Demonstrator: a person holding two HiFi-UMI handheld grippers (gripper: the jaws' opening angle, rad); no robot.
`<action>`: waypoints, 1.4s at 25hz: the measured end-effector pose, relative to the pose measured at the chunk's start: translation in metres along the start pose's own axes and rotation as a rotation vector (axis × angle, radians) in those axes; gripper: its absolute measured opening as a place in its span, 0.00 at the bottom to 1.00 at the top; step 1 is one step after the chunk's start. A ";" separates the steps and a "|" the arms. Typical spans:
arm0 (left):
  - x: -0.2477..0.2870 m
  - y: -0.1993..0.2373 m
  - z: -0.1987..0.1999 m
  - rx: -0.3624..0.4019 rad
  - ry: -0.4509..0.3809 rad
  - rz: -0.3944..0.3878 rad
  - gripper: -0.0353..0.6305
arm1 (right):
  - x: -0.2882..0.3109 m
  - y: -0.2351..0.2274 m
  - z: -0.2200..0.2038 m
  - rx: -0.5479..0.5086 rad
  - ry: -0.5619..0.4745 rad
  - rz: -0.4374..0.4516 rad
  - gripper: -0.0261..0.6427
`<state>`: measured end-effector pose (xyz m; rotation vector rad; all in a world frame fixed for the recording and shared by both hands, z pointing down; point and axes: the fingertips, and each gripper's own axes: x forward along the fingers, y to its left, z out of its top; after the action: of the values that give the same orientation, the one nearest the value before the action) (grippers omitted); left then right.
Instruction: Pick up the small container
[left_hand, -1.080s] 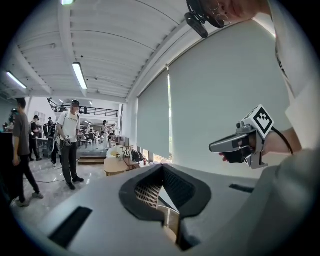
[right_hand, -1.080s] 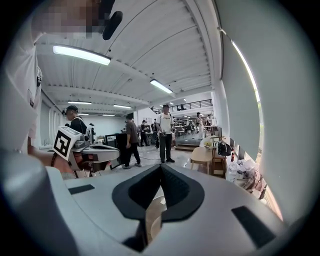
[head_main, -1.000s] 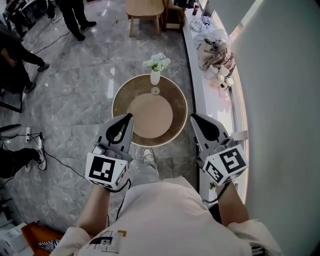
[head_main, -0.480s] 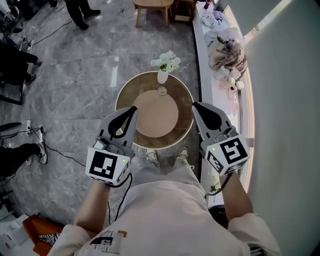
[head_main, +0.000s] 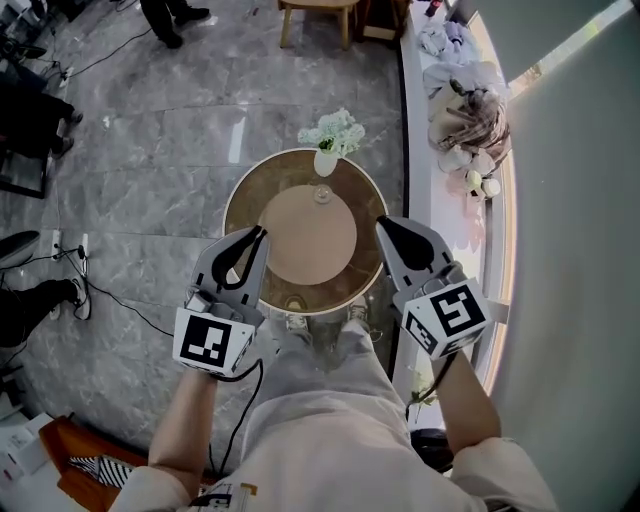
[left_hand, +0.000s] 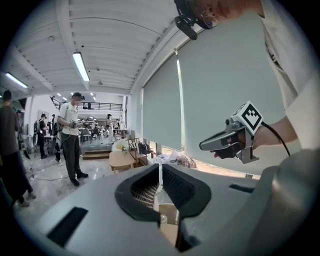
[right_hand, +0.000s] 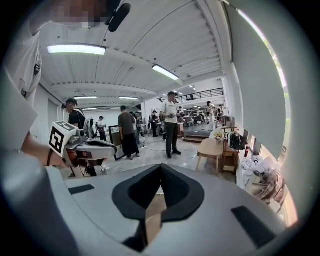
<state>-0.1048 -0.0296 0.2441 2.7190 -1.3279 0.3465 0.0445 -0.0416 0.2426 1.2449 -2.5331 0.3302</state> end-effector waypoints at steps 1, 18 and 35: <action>0.009 0.002 -0.002 0.013 -0.005 0.005 0.06 | 0.006 -0.006 -0.004 0.001 0.005 0.006 0.05; 0.138 0.028 -0.090 0.166 0.071 -0.117 0.33 | 0.108 -0.072 -0.066 0.029 0.077 0.074 0.05; 0.251 0.017 -0.262 0.123 0.059 -0.347 0.56 | 0.196 -0.115 -0.194 0.041 0.148 0.103 0.05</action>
<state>-0.0111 -0.1840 0.5593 2.9411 -0.8223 0.4824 0.0540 -0.1887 0.5027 1.0639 -2.4791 0.4816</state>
